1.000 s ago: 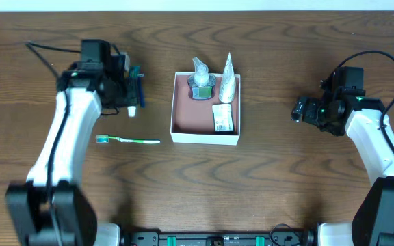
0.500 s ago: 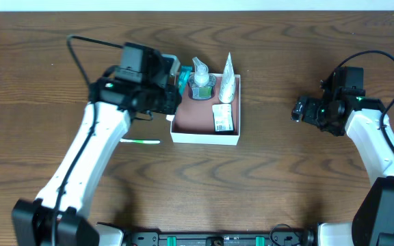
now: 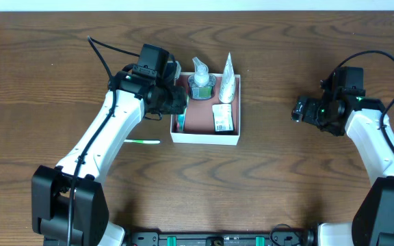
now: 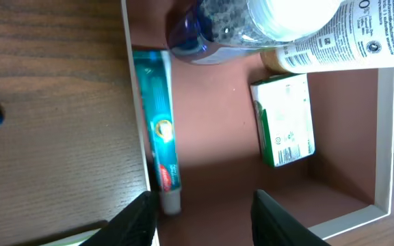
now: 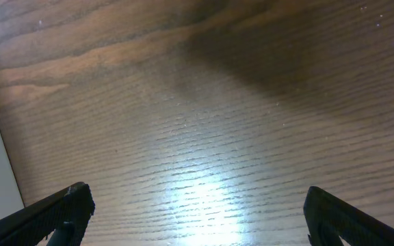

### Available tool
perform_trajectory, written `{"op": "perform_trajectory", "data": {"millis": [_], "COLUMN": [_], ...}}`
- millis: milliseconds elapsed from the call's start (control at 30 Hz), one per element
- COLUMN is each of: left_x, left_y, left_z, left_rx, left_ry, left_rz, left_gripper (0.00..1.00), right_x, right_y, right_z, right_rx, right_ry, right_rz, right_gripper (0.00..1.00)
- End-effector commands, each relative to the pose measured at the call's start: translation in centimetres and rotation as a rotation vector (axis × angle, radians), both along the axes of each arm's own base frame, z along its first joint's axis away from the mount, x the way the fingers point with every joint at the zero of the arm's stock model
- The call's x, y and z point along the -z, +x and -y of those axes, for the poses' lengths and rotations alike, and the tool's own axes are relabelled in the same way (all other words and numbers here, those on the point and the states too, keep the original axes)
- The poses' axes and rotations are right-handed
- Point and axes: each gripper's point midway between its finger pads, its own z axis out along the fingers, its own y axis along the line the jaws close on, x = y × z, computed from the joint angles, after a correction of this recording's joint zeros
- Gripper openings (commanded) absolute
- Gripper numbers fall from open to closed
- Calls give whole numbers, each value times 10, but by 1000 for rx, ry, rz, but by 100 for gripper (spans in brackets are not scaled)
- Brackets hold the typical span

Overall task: Pack container
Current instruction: 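Carry the toothpaste right and lay it in the box, then open the left gripper and move it to the green toothbrush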

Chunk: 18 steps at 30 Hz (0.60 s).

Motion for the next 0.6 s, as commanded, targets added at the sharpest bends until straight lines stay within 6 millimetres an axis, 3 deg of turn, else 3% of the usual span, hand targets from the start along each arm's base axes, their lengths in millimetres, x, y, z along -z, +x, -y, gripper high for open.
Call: {"op": "perform_trajectory", "data": {"millis": [0,167,300,400,567], "left_x": [-4,-9,-26,-46,-54], "left_y": [1,5,13,18,-4], "left_z": [4,6,-5,-28,-99], "left_rx": [1,7,-26,-84,-302], "left_ry": [-13,-29,-43,-22,160], "left_rz": [8,28,76,121,78], "left_gripper": [46,46,46,47,47], "right_x": [3,3,3,3,3], "right_y": [-2,-2,-2,-2,-2], "right_z": [2,2,2,2,2], "right_rx": [-5,-5,-5,-5,-6], "right_ry": [-6,-6,-6,-6,-6], "right_rz": [-9,-9,-9,-9,-9], "right_gripper": [99,99,99,99,99]}}
